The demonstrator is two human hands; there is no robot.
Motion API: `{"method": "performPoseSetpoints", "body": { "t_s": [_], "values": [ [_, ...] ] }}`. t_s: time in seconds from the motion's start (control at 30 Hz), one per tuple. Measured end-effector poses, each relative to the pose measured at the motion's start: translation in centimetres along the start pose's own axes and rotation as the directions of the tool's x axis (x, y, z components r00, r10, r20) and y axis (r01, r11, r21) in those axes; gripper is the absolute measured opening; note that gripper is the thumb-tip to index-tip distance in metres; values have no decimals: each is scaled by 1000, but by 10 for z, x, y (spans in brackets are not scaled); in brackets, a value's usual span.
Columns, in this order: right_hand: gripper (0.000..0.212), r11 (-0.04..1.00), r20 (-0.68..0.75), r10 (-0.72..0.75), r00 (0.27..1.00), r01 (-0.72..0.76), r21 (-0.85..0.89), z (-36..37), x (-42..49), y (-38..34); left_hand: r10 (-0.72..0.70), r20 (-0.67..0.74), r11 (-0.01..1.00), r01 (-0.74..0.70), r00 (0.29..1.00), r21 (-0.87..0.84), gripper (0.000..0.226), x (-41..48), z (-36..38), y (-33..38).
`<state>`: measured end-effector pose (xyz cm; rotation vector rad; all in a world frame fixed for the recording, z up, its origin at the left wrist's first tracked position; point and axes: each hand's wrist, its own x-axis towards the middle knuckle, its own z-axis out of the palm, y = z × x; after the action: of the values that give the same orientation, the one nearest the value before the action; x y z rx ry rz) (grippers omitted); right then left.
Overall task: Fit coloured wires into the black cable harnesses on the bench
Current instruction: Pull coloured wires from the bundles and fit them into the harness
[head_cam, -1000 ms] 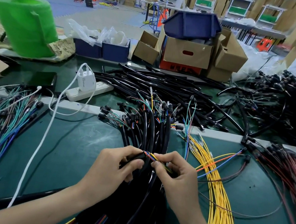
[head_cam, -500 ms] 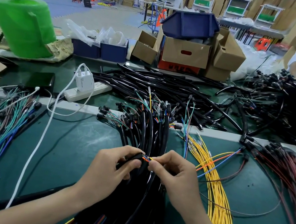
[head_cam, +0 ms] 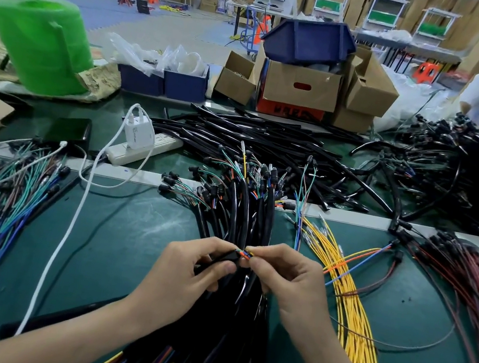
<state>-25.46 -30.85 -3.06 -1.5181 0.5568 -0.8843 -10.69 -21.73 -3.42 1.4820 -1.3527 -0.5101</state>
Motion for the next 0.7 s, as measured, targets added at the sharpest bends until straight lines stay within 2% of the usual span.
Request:
{"method": "performPoseSetpoints", "body": {
  "t_s": [0.1, 0.27, 0.7],
  "values": [
    [16, 1000, -4, -9, 1000, 9, 25, -2, 0, -2, -5, 2, 1000, 5, 1000, 1, 29, 0, 0, -1],
    [18, 999, -21, -9, 1000, 8, -44, 1, 1, 0, 16, -2, 1000, -16, 1000, 13, 29, -1, 0, -2],
    [16, 1000, -14, -16, 1000, 16, -17, 2, 0, 0, 15, -71, 996, -21, 997, -84, 26, -3, 8, -4]
  ]
}}
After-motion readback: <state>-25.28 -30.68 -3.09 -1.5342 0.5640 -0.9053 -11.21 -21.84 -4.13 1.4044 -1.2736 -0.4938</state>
